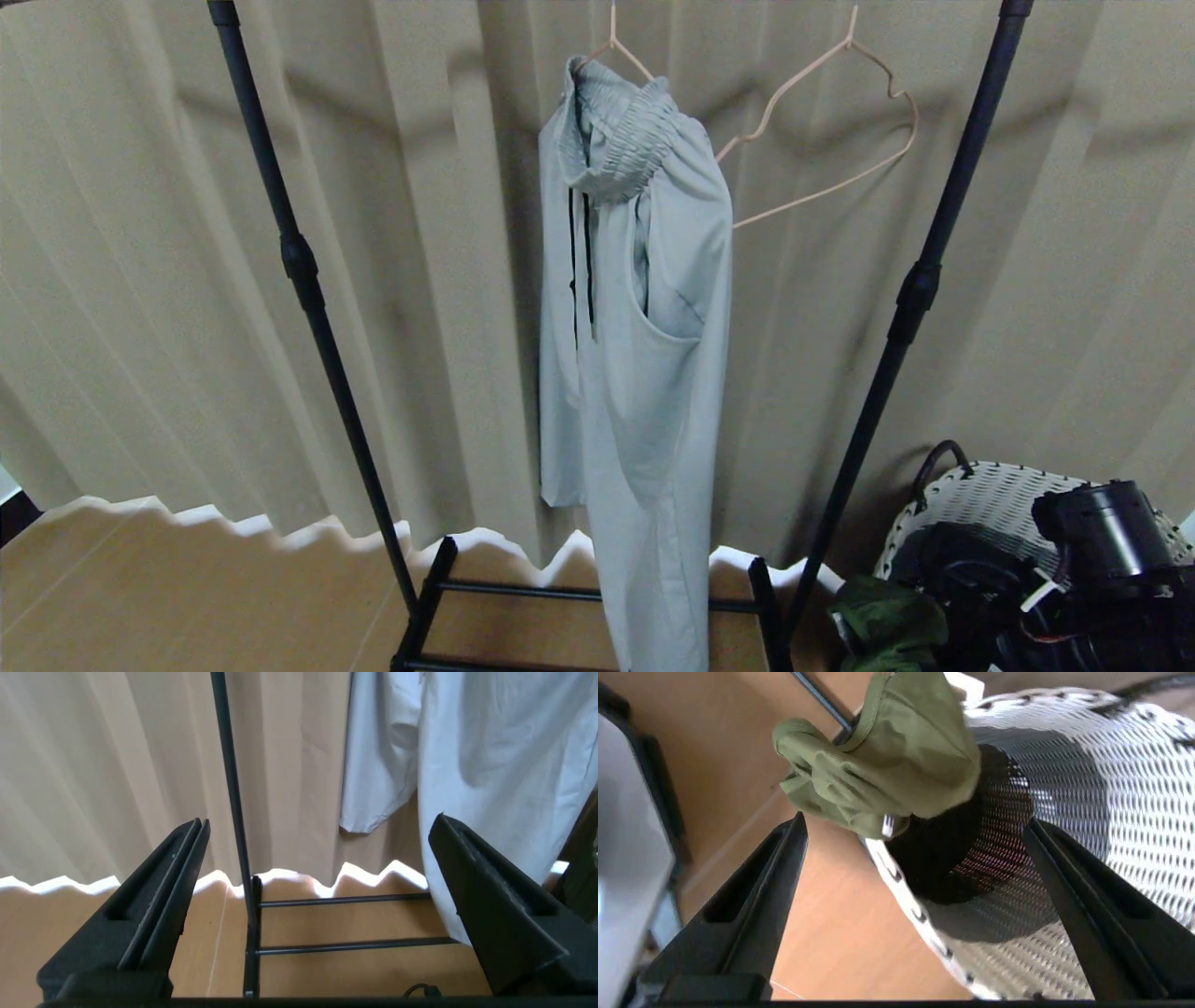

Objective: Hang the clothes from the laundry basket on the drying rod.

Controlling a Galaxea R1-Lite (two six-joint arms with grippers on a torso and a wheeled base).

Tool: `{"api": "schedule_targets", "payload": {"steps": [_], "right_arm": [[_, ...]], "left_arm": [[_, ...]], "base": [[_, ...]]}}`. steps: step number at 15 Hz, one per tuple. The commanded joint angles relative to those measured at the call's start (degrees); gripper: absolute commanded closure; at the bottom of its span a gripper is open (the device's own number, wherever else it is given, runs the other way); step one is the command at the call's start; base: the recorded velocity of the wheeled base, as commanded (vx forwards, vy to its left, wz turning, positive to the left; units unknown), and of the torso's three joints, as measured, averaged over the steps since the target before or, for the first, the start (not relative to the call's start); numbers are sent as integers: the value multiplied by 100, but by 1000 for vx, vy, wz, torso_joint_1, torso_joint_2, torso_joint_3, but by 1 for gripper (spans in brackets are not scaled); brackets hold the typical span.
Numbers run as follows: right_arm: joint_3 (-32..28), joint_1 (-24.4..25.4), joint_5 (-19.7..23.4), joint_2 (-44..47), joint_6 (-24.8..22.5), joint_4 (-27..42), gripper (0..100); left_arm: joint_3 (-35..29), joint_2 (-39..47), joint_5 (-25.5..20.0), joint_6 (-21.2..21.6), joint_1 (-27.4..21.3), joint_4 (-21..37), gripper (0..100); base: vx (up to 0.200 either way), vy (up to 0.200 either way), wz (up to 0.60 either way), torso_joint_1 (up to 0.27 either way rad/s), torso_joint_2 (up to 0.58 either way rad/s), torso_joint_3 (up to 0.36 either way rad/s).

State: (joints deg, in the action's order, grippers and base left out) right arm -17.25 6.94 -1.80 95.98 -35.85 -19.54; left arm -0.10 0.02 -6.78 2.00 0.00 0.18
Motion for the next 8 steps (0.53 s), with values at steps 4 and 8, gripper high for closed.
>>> {"api": "schedule_targets", "payload": {"steps": [4, 8], "right_arm": [[29, 1, -4, 1283, -124, -753, 0], [-24, 1, -13, 1837, -133, -1403, 0]], "left_arm": [[1, -2, 19, 2, 0, -1, 0], [1, -2, 36, -15, 0, -1, 0]], "base": [[0, 0, 0, 0, 0, 0], [0, 0, 0, 0, 0, 0]]}}
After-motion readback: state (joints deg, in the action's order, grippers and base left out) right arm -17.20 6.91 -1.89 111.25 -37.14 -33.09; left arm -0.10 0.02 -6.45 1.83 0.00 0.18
